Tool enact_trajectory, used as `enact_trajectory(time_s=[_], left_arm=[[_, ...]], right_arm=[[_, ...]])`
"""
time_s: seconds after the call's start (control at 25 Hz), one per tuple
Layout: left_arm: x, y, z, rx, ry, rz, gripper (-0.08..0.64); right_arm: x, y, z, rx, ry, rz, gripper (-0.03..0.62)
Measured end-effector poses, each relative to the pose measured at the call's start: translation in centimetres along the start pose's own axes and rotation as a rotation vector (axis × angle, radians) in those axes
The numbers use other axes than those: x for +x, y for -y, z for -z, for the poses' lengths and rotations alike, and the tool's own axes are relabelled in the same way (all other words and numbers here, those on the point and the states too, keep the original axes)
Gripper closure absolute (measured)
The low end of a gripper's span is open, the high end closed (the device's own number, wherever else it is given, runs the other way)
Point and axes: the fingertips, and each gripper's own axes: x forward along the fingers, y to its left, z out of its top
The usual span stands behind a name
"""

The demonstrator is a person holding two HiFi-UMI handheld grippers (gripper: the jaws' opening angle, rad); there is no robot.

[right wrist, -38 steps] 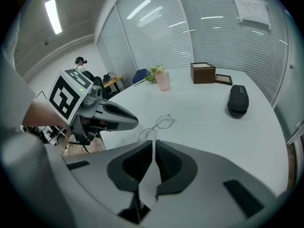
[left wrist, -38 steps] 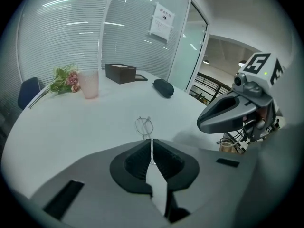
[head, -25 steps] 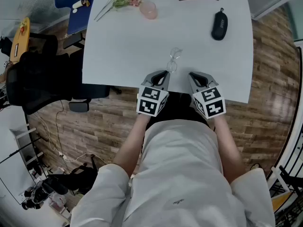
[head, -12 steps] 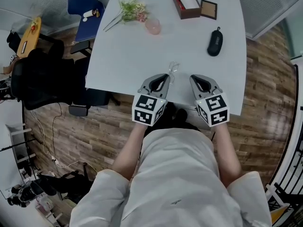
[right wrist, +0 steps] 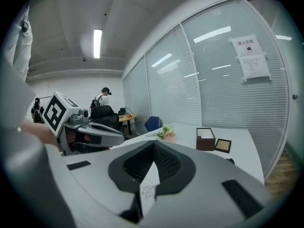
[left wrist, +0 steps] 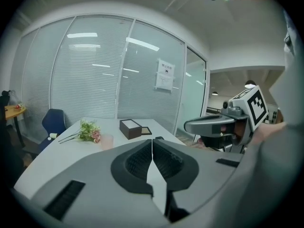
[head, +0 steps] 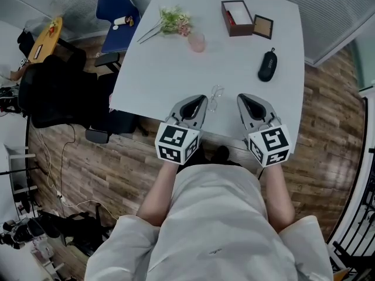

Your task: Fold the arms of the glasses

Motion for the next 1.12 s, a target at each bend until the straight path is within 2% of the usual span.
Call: enact_trajectory(time_s=[0.2, 0.44, 1.12], left_arm=[[-1.2, -0.2, -2.6, 0.013, 0.072, -0.01, 0.54], [-2.1, -0.9, -4.5, 0.018, 0.101, -0.017, 0.54], [-3.2, -1.5, -3.8, 0.038, 0.065, 0.009, 0.54]], right_arm=[[-0.6, -0.6, -1.6, -0.005, 0.039, -0.017, 0.588], [-0.6, -0.8, -2.7, -0.024, 0.058, -0.001, 0.589], [-0.7, -1.5, -2.6, 0.018, 0.075, 0.037, 0.589]])
